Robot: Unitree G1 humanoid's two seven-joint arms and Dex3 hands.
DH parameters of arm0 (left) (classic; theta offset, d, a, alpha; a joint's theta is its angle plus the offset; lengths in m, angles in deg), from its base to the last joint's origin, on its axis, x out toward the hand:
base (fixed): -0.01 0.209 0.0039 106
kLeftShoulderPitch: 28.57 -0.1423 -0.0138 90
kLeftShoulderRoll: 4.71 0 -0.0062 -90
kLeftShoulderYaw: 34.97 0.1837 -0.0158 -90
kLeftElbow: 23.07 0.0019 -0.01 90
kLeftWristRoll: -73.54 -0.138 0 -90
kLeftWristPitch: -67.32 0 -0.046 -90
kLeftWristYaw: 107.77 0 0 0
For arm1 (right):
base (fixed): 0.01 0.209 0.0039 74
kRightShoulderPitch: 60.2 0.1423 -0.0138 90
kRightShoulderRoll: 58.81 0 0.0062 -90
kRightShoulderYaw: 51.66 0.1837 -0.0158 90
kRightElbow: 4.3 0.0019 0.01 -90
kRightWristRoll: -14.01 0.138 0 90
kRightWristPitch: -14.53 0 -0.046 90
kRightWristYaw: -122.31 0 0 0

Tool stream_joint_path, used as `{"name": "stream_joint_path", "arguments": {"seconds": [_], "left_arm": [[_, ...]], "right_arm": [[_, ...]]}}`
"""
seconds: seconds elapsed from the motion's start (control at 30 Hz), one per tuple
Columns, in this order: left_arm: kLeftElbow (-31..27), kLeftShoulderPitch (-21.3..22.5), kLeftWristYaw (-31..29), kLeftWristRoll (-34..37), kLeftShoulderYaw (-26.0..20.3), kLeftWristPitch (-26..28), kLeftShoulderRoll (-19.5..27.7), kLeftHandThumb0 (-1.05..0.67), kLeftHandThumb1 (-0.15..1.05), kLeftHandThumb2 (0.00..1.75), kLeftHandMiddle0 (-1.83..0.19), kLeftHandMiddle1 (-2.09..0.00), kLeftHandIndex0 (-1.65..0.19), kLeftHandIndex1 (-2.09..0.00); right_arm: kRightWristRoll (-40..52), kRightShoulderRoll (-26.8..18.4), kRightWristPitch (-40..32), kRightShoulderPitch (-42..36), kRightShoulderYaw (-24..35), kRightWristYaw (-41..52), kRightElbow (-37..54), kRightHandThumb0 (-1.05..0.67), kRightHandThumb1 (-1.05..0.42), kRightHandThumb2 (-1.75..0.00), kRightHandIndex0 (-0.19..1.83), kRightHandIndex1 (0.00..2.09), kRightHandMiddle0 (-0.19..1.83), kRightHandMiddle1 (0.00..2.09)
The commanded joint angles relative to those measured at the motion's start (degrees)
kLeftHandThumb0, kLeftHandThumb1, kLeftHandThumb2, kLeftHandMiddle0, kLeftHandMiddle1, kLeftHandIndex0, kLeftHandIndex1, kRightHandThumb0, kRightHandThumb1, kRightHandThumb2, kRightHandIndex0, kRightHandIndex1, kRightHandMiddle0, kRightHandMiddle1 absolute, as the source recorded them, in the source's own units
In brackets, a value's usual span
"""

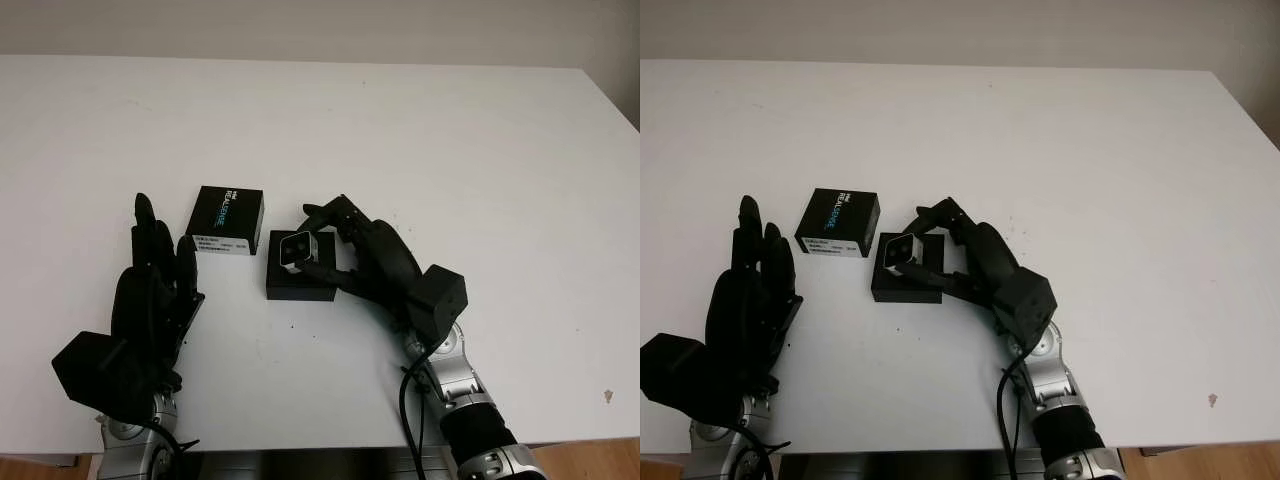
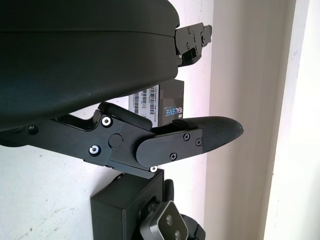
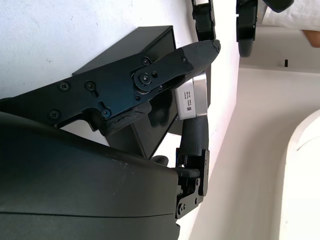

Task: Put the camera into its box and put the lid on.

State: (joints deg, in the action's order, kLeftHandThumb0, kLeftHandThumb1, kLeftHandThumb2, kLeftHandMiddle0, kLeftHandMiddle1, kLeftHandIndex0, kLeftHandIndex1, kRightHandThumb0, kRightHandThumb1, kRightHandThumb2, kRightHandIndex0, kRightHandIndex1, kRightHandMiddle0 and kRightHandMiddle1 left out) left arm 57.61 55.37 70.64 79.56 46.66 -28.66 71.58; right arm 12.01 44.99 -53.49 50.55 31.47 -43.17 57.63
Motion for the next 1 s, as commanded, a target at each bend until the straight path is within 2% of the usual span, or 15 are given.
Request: {"name": "stream_joint_path", "arguments": {"seconds": [0.0,0.37,0.97], "left_arm": [[-0.1,-0.1,-0.1,0.3,-0.2,-0.3,0.1,-0.67,1.05,0.57,0.19,-0.02,0.19,0.00],[-0.3,-0.4,0.0,0.0,-0.1,-0.5,0.1,-0.67,1.05,0.58,0.19,-0.02,0.19,-0.01],[-0.3,-0.4,-0.1,0.8,-0.2,-0.2,0.0,-0.67,1.05,0.57,0.19,-0.03,0.19,-0.01]], "right_arm": [[-0.6,0.8,0.1,-1.7,-0.9,-0.2,-1.3,-0.50,-1.05,-0.08,-0.12,0.84,0.21,1.73],[-2.3,0.4,2.0,-1.4,-1.5,-1.5,-2.3,-0.50,-1.05,-0.08,-0.19,0.96,0.19,1.76],[-4.4,-0.6,5.2,0.8,-0.8,-5.1,-5.1,-0.47,-1.05,-0.10,-0.18,0.94,0.16,1.75]]}}
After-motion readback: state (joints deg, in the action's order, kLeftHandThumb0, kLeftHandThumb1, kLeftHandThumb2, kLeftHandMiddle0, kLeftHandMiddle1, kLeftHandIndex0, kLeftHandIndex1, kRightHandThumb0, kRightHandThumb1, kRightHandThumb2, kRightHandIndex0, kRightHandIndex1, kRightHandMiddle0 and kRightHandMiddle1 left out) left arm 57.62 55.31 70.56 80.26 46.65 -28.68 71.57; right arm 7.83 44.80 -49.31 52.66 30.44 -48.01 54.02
